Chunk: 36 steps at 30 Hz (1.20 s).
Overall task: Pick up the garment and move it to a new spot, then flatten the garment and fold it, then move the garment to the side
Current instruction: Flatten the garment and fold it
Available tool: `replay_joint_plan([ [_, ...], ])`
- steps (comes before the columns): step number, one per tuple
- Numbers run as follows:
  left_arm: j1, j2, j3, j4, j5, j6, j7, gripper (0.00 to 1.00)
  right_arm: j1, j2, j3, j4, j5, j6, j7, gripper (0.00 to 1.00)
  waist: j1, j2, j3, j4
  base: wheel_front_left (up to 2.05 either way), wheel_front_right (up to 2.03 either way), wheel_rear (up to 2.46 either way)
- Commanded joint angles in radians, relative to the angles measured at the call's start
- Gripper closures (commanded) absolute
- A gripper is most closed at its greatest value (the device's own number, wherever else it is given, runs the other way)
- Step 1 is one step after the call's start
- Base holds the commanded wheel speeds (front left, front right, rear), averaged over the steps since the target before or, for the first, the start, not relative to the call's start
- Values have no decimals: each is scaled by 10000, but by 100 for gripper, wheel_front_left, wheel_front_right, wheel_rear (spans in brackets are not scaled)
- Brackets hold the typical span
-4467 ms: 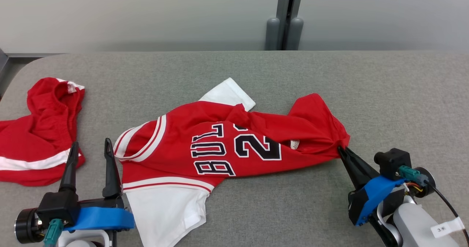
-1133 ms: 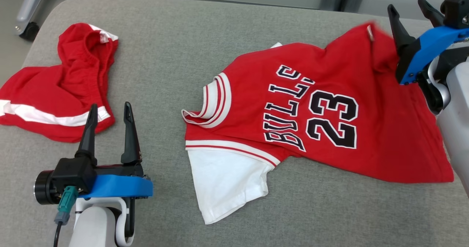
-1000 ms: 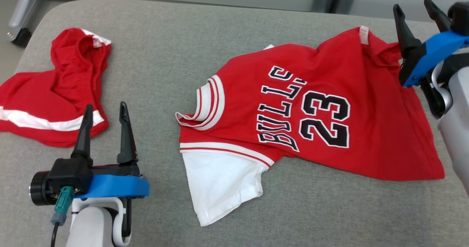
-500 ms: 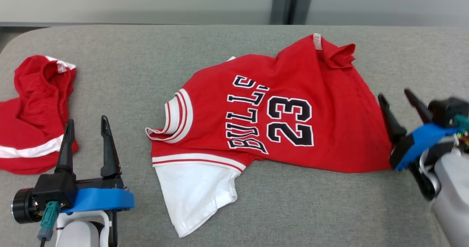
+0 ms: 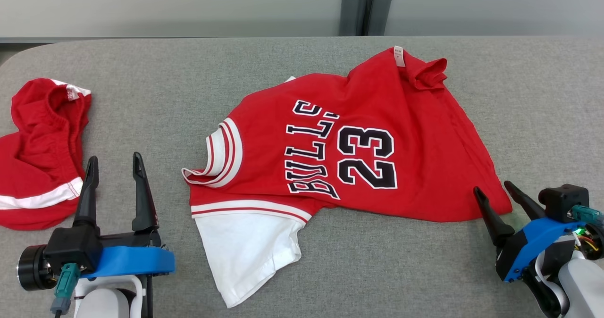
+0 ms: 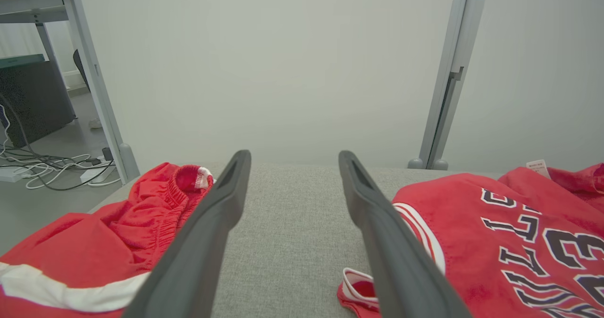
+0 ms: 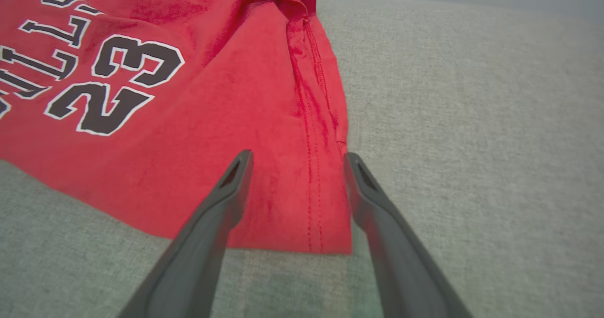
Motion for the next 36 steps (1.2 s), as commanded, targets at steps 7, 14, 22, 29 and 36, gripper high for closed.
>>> replay_joint_plan([
  [7,-182,-8,-38,65,9,-54,-47,0,592,150,-631,-407,-301,1,649,0,1,0,79,147,0,0,0],
  [14,-195,-7,-6,128,-1,-59,-47,0,766,369,-814,-520,-206,1,1108,50,1,0,96,191,0,0,0],
  [22,-120,-9,-46,187,42,-83,-47,0,719,458,-511,-898,-94,1,669,100,1,0,-32,95,0,0,0],
  [29,267,-7,22,169,-15,-2,-49,0,1544,433,-215,-2439,551,1,1308,100,1,0,-456,-274,0,0,0],
  [36,425,-7,84,54,-13,24,-47,0,3064,433,-659,-4498,910,1,2824,100,1,0,-609,-602,0,0,0],
])
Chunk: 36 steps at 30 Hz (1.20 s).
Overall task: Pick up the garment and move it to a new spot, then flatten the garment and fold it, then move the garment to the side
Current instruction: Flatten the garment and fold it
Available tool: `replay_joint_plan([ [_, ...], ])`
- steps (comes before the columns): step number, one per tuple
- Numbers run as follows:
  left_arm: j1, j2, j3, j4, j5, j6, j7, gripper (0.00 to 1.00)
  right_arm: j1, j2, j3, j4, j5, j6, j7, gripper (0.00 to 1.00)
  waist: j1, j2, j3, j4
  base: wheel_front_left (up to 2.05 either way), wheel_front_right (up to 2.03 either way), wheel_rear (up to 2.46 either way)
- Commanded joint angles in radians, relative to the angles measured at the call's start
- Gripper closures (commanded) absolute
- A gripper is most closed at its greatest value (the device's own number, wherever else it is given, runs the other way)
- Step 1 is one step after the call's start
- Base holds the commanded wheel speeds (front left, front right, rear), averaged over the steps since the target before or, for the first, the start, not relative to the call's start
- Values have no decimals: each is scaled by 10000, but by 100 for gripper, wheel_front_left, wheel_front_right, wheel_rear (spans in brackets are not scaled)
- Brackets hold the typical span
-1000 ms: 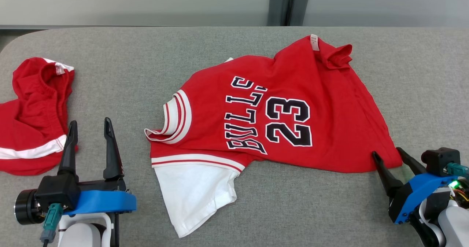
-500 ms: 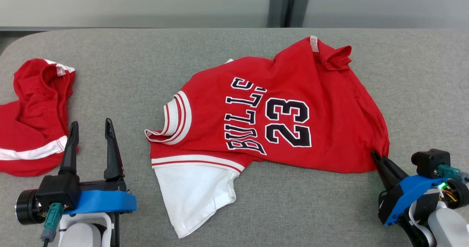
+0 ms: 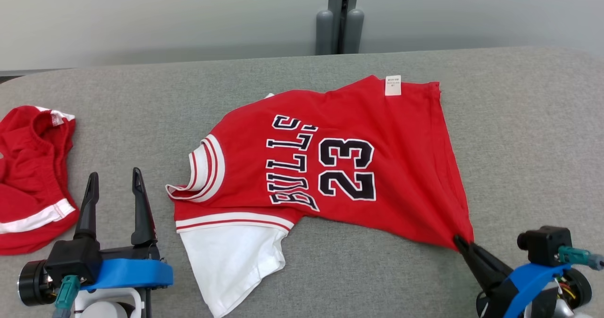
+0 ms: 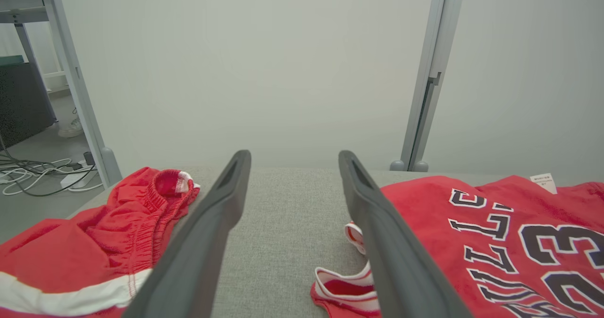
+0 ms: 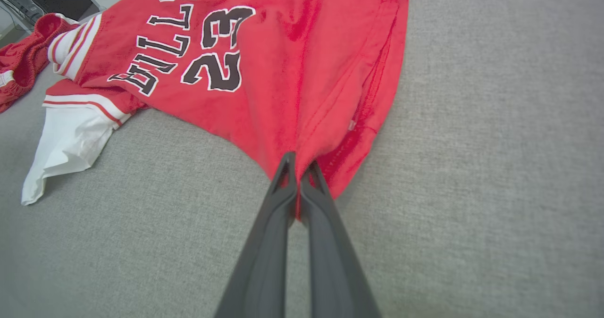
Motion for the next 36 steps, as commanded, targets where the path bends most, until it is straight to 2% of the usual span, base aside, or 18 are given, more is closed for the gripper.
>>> replay_joint_plan([
  [1,37,-5,31,-59,15,19,-47,0,374,50,-122,-400,180,1,279,100,1,0,-30,-81,0,0,0],
  [10,68,-6,192,-128,40,-39,-47,0,2287,259,-836,-3187,1054,1,2591,100,1,0,71,-429,0,0,0],
  [17,-176,-6,112,-113,42,-61,-47,0,2681,542,-1331,-3875,1120,1,3374,100,1,0,204,-420,0,0,0],
  [26,-252,-6,179,-49,100,-136,-47,0,1639,735,-1708,-3143,678,2,2414,100,1,0,262,-87,0,0,0],
  [36,-450,-6,-35,-43,-44,-59,-47,0,-267,484,-1978,-714,359,1,999,100,1,0,450,576,0,0,0],
])
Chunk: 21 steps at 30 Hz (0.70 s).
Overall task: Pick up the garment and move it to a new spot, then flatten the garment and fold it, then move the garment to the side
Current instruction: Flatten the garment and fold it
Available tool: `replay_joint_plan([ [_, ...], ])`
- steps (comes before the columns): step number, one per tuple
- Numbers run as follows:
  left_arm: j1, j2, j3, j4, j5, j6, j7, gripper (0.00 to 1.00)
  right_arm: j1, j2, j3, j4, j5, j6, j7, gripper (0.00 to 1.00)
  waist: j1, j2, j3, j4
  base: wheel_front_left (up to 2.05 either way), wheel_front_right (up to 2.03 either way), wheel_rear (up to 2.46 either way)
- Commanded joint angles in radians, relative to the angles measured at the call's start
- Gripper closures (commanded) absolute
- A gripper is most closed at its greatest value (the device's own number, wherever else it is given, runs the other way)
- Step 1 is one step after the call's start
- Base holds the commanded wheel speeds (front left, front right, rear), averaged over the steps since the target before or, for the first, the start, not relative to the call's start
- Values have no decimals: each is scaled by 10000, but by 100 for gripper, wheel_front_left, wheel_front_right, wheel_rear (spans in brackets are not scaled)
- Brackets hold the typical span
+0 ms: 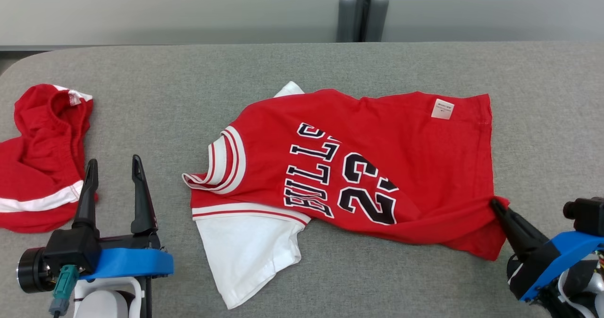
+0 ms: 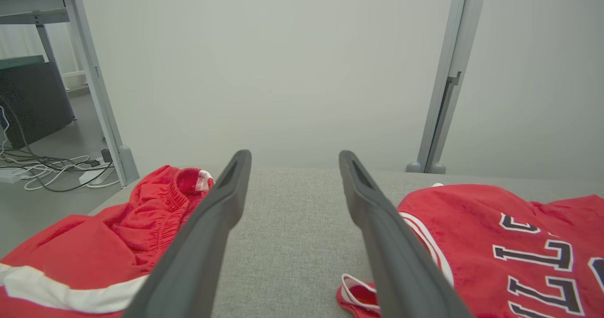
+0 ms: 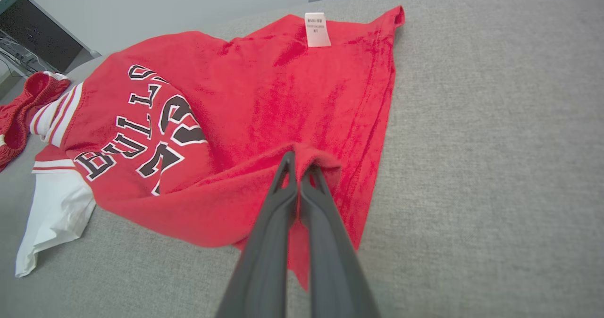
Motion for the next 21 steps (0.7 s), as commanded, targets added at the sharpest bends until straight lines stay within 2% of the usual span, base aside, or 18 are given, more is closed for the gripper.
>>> replay_joint_plan([
  [1,-110,-8,-37,18,-55,33,-47,0,-436,-138,-102,441,-97,1,-287,100,0,-1,71,172,0,0,0],
  [11,-126,-8,-153,54,-161,133,-47,0,-2420,-528,22,3392,-11,1,-1481,100,0,-1,89,603,0,0,0],
  [17,-191,-8,-186,109,-215,143,-47,0,-3079,-531,361,4592,-39,1,-2162,100,0,-1,121,649,0,0,0],
  [18,-203,-8,-183,115,-228,144,-47,0,-3184,-550,440,4756,-46,1,-2293,88,0,-1,128,644,0,0,0],
  [19,-211,-8,-190,115,-234,155,-47,0,-3288,-563,542,4916,-70,1,-2432,53,0,-1,134,632,0,0,0],
  [20,-205,-8,-188,105,-233,162,-47,0,-3367,-557,616,5054,-62,1,-2572,0,0,-1,134,611,0,0,0],
  [21,-193,-8,-182,88,-231,174,-47,0,-3427,-560,654,5173,-45,1,-2764,0,0,-1,132,583,0,0,0],
])
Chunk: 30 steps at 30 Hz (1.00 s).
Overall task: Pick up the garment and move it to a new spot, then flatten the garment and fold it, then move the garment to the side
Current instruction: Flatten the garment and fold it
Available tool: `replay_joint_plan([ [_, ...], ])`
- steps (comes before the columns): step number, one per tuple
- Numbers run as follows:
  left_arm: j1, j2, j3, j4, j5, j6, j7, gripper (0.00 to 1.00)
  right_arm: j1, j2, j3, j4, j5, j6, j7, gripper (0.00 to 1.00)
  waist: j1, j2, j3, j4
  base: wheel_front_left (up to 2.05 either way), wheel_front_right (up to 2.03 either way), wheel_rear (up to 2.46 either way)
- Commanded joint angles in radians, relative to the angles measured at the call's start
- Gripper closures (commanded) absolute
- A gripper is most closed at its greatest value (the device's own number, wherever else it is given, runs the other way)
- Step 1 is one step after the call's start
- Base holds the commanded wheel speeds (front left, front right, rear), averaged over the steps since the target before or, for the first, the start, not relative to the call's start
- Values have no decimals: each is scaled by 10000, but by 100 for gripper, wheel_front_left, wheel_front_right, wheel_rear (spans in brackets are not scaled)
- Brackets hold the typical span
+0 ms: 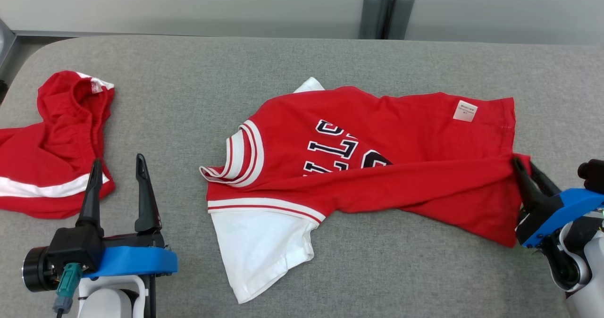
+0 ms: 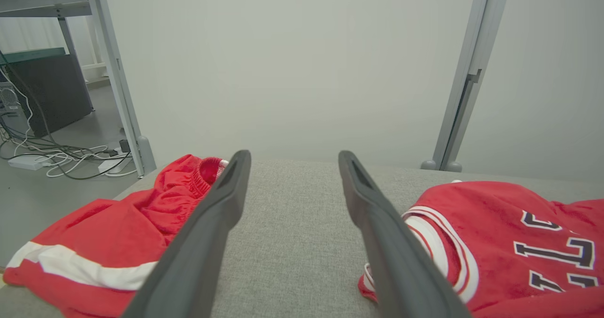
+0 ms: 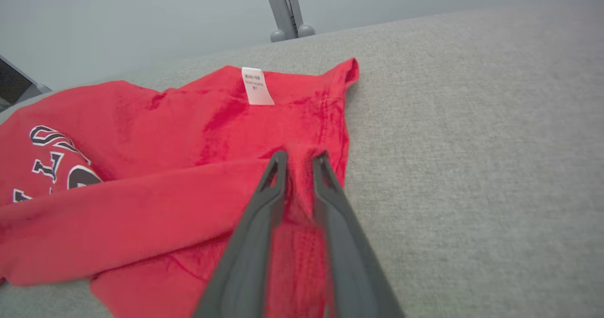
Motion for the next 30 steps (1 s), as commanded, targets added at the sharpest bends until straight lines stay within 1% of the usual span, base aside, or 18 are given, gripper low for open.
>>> replay_joint_plan([
  [1,-106,-6,36,-31,-16,44,-47,0,-187,-79,20,110,-20,1,-199,0,0,0,-12,-43,0,0,0],
  [5,-26,-6,58,-20,55,12,-47,0,-242,-220,-17,354,-84,1,-1060,0,0,0,-101,-178,0,0,0],
  [9,101,-6,116,6,138,-40,-47,0,90,-289,-171,231,-181,1,-1920,0,0,0,-263,-311,0,0,0],
  [15,341,-6,206,-31,215,-54,-47,0,1009,-60,-282,-463,-397,1,-2287,0,0,0,-534,-500,0,0,0],
  [19,451,-7,263,-62,234,-81,-47,0,1754,98,-332,-1098,-570,1,-2086,0,0,0,-641,-606,0,0,0],
  [22,595,-6,233,-133,253,13,-47,0,2227,147,-321,-1568,-697,1,-1714,0,0,0,-680,-685,0,0,0],
  [25,555,-4,265,-144,270,-4,-47,0,2582,245,-150,-1955,-740,1,-1171,0,0,0,-664,-745,0,0,0],
  [27,504,-6,243,-129,268,-38,-47,0,2697,220,-114,-2086,-779,1,-871,0,0,0,-642,-751,0,0,0],
  [30,425,-6,168,-111,258,-58,-47,0,2786,387,12,-2181,-619,1,-472,0,0,0,-605,-708,0,0,0],
])
